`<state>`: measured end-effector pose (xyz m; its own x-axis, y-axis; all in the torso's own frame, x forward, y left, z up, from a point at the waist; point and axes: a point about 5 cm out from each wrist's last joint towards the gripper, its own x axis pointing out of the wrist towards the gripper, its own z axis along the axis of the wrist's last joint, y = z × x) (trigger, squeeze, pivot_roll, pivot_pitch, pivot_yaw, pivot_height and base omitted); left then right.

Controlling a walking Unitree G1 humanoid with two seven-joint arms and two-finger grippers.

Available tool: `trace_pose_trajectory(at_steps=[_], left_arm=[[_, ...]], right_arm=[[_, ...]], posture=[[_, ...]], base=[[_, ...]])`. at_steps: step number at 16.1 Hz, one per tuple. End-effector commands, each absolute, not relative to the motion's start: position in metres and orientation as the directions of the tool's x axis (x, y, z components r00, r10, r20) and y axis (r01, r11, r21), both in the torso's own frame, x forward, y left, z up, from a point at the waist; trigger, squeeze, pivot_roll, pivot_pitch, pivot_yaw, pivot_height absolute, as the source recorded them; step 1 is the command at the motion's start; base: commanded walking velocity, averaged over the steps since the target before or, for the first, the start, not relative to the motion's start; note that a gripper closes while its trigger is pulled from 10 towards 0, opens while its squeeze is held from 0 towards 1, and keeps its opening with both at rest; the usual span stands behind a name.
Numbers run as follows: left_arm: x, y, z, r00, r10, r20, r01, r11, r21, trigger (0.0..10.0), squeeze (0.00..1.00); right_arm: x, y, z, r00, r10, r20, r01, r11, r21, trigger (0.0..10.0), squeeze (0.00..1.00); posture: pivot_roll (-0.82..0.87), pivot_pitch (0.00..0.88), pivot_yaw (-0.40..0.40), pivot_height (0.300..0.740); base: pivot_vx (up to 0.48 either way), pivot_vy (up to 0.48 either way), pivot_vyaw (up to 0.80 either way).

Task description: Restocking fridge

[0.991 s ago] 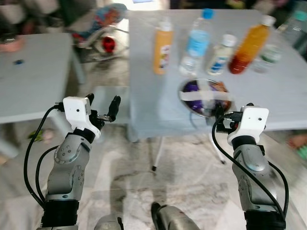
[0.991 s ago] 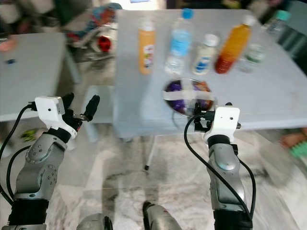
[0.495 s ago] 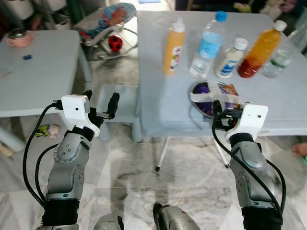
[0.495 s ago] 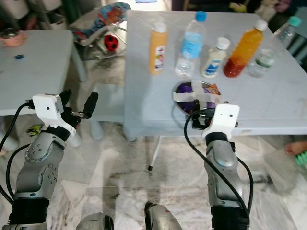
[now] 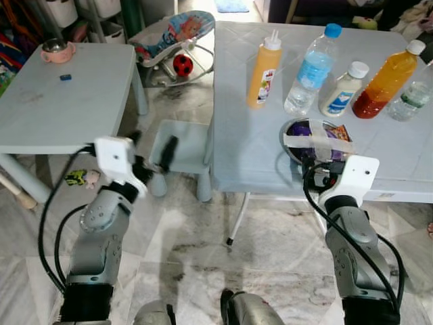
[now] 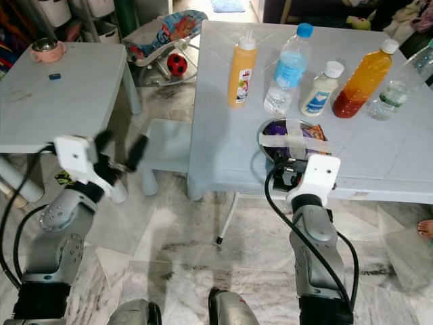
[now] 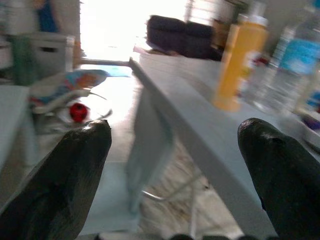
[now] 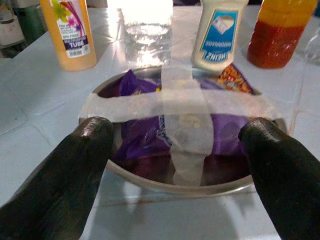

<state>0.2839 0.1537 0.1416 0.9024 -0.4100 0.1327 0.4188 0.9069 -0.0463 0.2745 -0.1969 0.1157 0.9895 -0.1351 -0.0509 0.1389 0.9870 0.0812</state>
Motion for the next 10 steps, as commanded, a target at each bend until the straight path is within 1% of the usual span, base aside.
trace_pose_trajectory(at_steps=[1,2,3,4,5,7,10], left_arm=[[0.278,0.145,0.144,0.857,-0.499,0.128,0.504,0.864,-0.007,10.0,0.00],[0.277,0.144,0.142,0.850,-0.514,0.119,0.519,0.855,-0.018,10.0,0.00],[0.278,0.146,0.140,0.864,-0.491,0.109,0.496,0.868,-0.018,10.0,0.00],[0.279,0.153,0.134,0.898,-0.432,0.084,0.435,0.900,-0.016,10.0,0.00],[0.278,0.154,0.134,0.901,-0.426,0.085,0.429,0.903,-0.013,10.0,0.00],[0.277,0.164,0.130,0.930,-0.361,0.070,0.363,0.931,-0.025,10.0,0.00],[0.277,0.165,0.131,0.937,-0.338,0.083,0.342,0.939,-0.041,10.0,0.00]], right_arm=[[0.272,-0.202,0.115,0.988,-0.145,-0.057,0.150,0.985,0.088,10.0,0.00],[0.272,-0.201,0.116,0.988,-0.145,-0.056,0.149,0.985,0.087,10.0,0.00],[0.272,-0.201,0.118,0.989,-0.142,-0.043,0.145,0.987,0.073,10.0,0.00],[0.273,-0.197,0.125,0.993,-0.119,-0.003,0.119,0.992,0.032,10.0,0.00],[0.273,-0.197,0.126,0.993,-0.117,0.001,0.117,0.993,0.028,10.0,0.00],[0.274,-0.193,0.133,0.995,-0.095,0.030,0.095,0.995,0.011,10.0,0.00],[0.277,-0.188,0.139,0.996,-0.066,0.055,0.067,0.998,-0.004,10.0,0.00]], posture=[[-0.07,0.088,-0.038,0.740],[-0.07,0.088,-0.038,0.740],[-0.08,0.087,-0.035,0.740],[-0.08,0.085,-0.032,0.740],[-0.08,0.085,-0.032,0.740],[-0.08,0.082,-0.036,0.740],[-0.07,0.076,-0.044,0.740]], base=[[0.000,0.000,0.00],[0.000,0.000,0.00],[0.000,0.000,0.00],[0.000,0.000,0.00],[0.000,0.000,0.00],[0.000,0.000,0.00],[0.000,0.000,0.00]])
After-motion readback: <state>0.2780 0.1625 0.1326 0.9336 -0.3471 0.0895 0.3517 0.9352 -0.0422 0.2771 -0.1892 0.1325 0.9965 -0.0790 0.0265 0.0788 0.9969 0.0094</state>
